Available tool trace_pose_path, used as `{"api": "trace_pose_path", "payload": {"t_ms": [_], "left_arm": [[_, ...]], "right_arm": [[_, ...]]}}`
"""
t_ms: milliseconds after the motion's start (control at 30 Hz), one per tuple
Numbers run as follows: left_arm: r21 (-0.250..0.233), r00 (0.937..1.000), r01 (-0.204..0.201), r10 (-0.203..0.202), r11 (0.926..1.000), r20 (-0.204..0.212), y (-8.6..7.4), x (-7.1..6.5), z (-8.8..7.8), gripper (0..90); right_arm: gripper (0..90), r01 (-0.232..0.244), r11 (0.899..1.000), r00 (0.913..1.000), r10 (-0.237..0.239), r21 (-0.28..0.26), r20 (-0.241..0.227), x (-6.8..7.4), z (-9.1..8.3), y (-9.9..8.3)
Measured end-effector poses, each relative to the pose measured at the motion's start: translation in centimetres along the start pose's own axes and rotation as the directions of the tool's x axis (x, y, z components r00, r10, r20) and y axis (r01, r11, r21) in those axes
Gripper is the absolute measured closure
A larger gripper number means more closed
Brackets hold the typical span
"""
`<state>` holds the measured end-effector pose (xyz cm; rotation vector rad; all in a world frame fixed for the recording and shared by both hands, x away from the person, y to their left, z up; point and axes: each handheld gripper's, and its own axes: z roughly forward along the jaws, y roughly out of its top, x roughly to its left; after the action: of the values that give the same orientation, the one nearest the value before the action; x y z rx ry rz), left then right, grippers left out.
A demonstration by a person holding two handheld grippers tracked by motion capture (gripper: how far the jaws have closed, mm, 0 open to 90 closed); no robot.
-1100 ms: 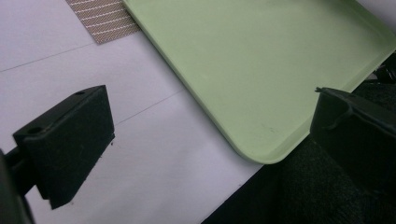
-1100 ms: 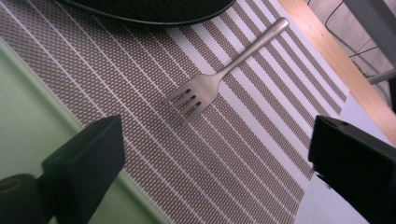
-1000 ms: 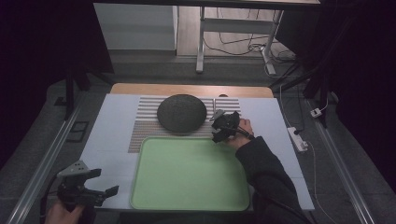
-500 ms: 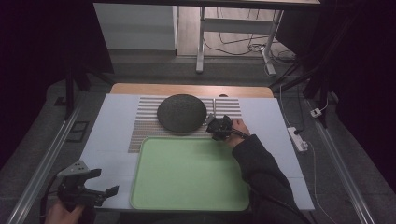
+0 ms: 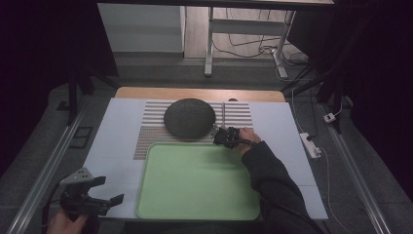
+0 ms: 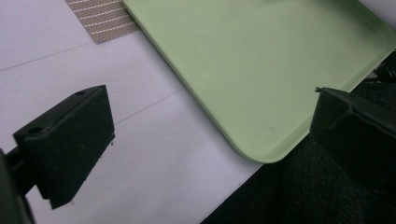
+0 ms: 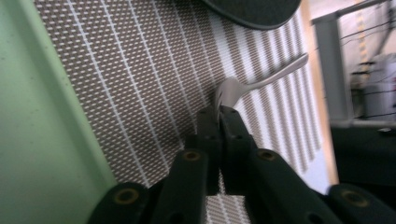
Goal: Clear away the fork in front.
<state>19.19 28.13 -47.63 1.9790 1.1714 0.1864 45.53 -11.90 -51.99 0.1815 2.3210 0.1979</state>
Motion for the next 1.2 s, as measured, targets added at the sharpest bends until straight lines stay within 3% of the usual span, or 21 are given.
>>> {"api": "trace_pose_path", "payload": {"t_ms": [200,267,533,767,833,900,1067,1133,1200], "left_arm": [[0.0,1.0,0.0,0.0,1.0,-0.001,0.0,0.0,0.0,0.0],[0.0,1.0,0.001,-0.001,1.0,-0.001,0.0,0.0,0.0,0.0],[-0.004,1.0,0.002,-0.002,1.0,0.001,0.0,0.0,0.0,0.0],[-0.007,1.0,-0.004,0.004,1.0,-0.003,0.0,-0.1,-0.1,0.0],[-0.007,1.0,-0.004,0.004,1.0,0.0,0.0,-0.1,-0.1,0.0],[-0.009,1.0,-0.003,0.003,0.9999,0.004,0.0,0.0,-0.1,0.0],[-0.013,1.0,-0.004,0.004,0.9999,0.009,0.0,0.0,-0.1,0.0],[-0.013,0.9999,-0.006,0.007,0.9999,0.01,0.0,0.0,-0.2,0.0],[-0.013,0.9998,-0.01,0.01,0.9999,0.016,0.0,0.0,-0.2,0.0]], "right_arm": [[89.5,0.031,0.999,0.9995,-0.031,-0.012,0.005,0.0,-0.2,0.0],[89.6,0.033,0.999,0.999,-0.033,-0.005,0.031,-0.1,-0.5,0.0],[89.7,-0.004,0.999,0.9999,0.005,-0.042,0.016,-0.6,-1.8,-0.5],[89.7,-0.032,0.997,0.9987,0.035,-0.067,0.036,-0.9,-3.8,-1.3],[89.7,-0.074,0.994,0.9969,0.076,-0.079,0.02,-0.9,-4.5,-1.6],[89.6,-0.105,0.989,0.9944,0.106,-0.105,0.003,-1.0,-5.2,-2.0],[89.7,-0.224,0.96,0.974,0.215,-0.166,-0.07,-1.4,-6.9,-3.0],[89.7,-0.268,0.945,0.9618,0.252,-0.186,-0.107,-1.5,-7.6,-3.4],[89.7,-0.329,0.92,0.9405,0.3,-0.211,-0.16,-1.5,-8.6,-4.2]]}}
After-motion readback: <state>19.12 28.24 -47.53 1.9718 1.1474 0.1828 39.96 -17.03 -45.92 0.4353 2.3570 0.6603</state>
